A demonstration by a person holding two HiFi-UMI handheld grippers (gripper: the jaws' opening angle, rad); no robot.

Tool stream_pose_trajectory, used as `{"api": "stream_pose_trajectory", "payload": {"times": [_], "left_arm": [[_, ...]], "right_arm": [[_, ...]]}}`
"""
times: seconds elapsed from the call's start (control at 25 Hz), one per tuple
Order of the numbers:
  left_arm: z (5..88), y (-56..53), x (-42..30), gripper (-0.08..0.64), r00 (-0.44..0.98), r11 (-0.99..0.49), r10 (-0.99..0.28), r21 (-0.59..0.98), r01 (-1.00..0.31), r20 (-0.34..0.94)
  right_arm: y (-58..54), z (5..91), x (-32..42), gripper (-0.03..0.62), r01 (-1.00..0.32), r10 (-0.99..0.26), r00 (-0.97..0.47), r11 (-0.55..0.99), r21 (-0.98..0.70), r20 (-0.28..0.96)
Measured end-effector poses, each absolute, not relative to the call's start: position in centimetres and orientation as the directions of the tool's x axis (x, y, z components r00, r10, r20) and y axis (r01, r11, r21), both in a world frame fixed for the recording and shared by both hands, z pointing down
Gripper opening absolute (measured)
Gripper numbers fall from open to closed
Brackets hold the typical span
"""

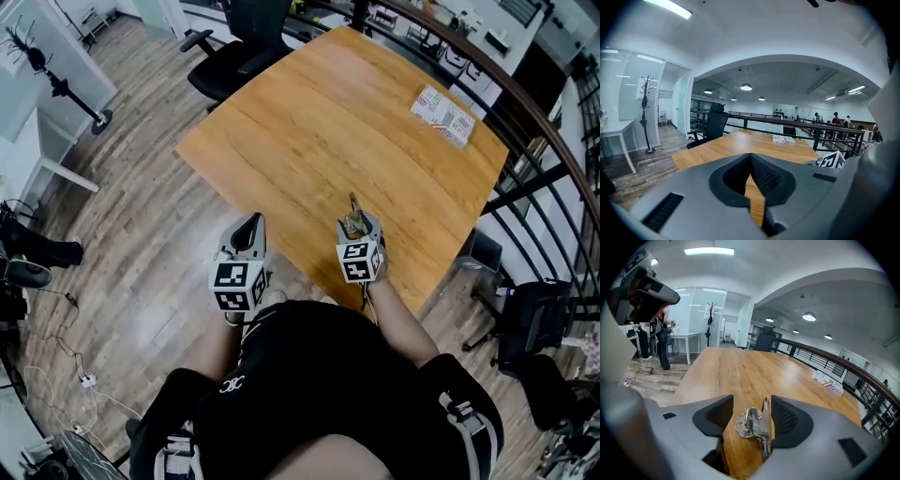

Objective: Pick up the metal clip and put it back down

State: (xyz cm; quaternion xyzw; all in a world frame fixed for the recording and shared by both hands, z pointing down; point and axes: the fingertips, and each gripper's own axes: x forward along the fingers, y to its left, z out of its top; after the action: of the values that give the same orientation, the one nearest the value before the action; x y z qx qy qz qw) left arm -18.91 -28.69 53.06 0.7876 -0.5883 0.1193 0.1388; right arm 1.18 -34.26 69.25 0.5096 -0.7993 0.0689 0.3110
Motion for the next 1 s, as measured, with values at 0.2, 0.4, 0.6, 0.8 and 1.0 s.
{"api": "stream_pose_trajectory", "payload": {"times": [0.2,0.4,0.6,0.8,1.0], "left_arm": [[53.3,-28.2,-19.3,0.014,0.265,-0.254,-0.893,0.078,-0.964,0.364],[53.4,-27.9,-19.3,0.014,0.257,-0.247,-0.892,0.076,-0.966,0.371],[53.5,-27.8,-19.5,0.014,0.252,-0.243,-0.892,0.073,-0.967,0.374],[53.8,-27.6,-19.2,0.014,0.256,-0.248,-0.887,0.069,-0.966,0.384],[53.9,-27.8,-18.8,0.014,0.262,-0.257,-0.884,0.066,-0.964,0.386]], "right_arm": [[-33.6,71.6,1.5,0.255,-0.847,-0.73,-0.258,0.485,0.215,0.633],[-33.6,73.7,1.9,0.23,-0.837,-0.695,-0.223,0.496,0.232,0.684],[-33.9,75.3,3.3,0.189,-0.82,-0.683,-0.133,0.482,0.307,0.719],[-33.8,75.9,4.0,0.128,-0.795,-0.659,-0.111,0.509,0.331,0.744],[-33.7,74.7,4.3,0.097,-0.808,-0.661,-0.144,0.508,0.298,0.736]]}}
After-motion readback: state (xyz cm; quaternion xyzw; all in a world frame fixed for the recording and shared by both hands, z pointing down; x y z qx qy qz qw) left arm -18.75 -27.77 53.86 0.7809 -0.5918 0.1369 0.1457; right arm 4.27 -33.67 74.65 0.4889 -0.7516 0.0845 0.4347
